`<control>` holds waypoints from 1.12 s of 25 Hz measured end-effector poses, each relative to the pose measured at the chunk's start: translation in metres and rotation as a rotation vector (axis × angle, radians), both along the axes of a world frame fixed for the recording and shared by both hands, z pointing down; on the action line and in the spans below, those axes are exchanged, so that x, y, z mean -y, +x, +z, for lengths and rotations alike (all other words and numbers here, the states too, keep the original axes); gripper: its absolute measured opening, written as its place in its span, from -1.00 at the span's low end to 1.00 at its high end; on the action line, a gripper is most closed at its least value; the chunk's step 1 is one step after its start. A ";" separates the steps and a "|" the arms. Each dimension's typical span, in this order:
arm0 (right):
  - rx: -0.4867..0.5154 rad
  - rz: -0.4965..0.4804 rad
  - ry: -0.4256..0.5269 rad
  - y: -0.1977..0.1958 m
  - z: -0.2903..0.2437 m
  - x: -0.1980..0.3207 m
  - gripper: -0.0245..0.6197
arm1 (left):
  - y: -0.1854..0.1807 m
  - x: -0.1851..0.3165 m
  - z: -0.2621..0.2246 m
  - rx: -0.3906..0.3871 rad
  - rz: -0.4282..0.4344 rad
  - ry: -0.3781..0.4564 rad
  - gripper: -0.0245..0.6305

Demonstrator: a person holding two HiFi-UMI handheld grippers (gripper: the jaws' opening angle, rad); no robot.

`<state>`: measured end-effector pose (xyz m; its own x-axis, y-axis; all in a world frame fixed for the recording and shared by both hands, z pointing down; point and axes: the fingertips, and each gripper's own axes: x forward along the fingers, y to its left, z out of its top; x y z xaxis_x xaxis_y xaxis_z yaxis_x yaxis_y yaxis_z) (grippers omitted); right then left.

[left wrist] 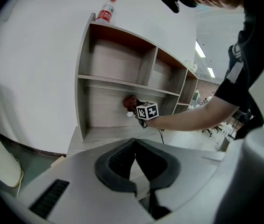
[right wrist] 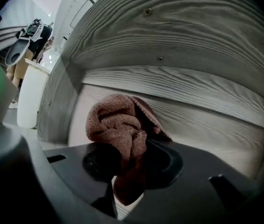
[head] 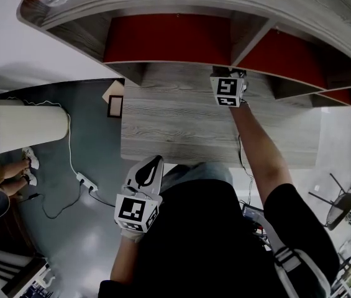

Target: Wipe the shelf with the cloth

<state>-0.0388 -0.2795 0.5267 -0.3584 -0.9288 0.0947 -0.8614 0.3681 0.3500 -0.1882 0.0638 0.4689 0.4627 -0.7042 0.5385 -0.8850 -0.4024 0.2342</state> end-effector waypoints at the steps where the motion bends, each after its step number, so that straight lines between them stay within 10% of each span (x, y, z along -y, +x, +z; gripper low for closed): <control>1: 0.001 0.001 -0.004 0.001 0.002 0.000 -0.59 | 0.000 0.000 0.000 -0.001 -0.002 0.000 -0.91; 11: 0.032 0.095 -0.104 0.074 0.030 0.001 -0.60 | 0.020 0.005 0.002 0.001 0.028 -0.016 -0.91; 28: 0.263 0.570 -0.487 0.269 0.115 -0.001 -0.59 | 0.060 0.015 0.007 0.013 0.103 -0.040 -0.91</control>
<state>0.2301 -0.2780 0.6417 0.0931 -0.8517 0.5156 -0.9952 -0.0953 0.0224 -0.1283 0.0485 0.4763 0.5239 -0.6311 0.5720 -0.8427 -0.4816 0.2404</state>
